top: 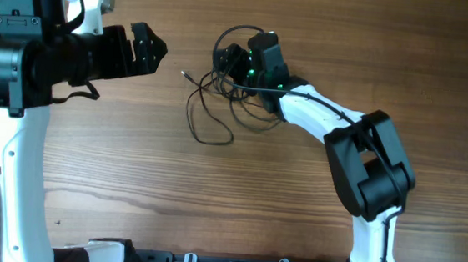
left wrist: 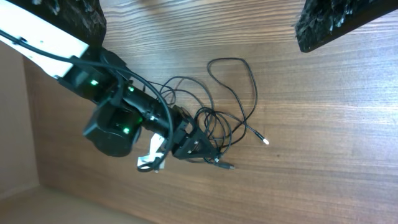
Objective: Untangle cables
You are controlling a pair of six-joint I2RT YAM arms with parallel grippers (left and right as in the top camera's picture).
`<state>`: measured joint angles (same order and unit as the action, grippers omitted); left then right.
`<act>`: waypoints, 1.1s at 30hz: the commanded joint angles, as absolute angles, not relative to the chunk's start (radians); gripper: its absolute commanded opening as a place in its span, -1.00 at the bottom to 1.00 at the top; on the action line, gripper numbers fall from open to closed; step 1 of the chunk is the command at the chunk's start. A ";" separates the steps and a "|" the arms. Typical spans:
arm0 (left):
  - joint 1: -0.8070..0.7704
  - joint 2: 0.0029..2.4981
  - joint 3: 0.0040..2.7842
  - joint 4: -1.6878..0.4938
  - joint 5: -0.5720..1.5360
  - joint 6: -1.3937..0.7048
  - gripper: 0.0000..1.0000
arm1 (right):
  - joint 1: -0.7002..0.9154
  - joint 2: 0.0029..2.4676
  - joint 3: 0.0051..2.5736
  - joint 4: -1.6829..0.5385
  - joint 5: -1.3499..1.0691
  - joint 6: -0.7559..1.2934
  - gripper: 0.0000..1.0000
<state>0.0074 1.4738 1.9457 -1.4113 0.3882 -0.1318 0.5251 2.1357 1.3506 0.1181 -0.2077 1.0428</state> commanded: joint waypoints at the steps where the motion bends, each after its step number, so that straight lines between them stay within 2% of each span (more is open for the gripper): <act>1: 0.002 1.475 1.950 -1.423 0.392 -0.108 0.98 | 0.551 2.189 1.366 0.161 -0.176 1.023 0.58; 4: 0.002 1.475 1.950 -1.433 0.381 -0.108 0.98 | 0.560 2.190 1.366 0.171 -0.154 1.020 0.45; 5: 0.002 1.475 1.950 -1.437 0.368 -0.108 0.98 | 0.560 2.190 1.366 0.172 -0.155 1.020 0.35; 6: 0.002 1.475 1.950 -1.442 0.353 -0.108 0.98 | 0.560 2.190 1.366 0.171 -0.154 1.018 0.03; 7: 0.002 1.475 1.950 -1.447 0.346 -0.107 0.99 | 0.560 2.190 1.366 0.171 -0.159 1.013 -0.66; 8: 0.002 1.475 1.949 -1.456 0.344 -0.107 0.99 | 0.560 2.190 1.366 0.172 -0.170 1.012 -0.91; 13: 0.002 1.475 1.948 -1.433 0.317 -0.108 1.00 | 0.539 2.078 1.378 0.135 -0.242 0.989 -0.91; 20: 0.002 1.530 1.948 -1.390 0.326 -0.108 1.00 | 0.506 1.641 1.378 -0.192 -0.093 0.671 -0.91; 22: 0.002 1.589 1.948 -1.381 0.402 -0.100 1.00 | 0.506 1.519 1.378 -0.279 -0.044 0.590 -0.91; 27: -0.001 1.717 1.948 -1.391 0.764 0.154 1.00 | 0.500 1.405 1.378 -0.369 -0.041 0.551 -0.91; 30: -0.043 1.811 1.948 -1.401 0.833 0.256 1.00 | 0.498 1.372 1.378 -0.399 -0.041 0.549 -0.91; 33: -0.112 1.903 1.948 -1.399 0.836 0.174 1.00 | 0.496 1.363 1.378 -0.413 -0.041 0.545 -0.91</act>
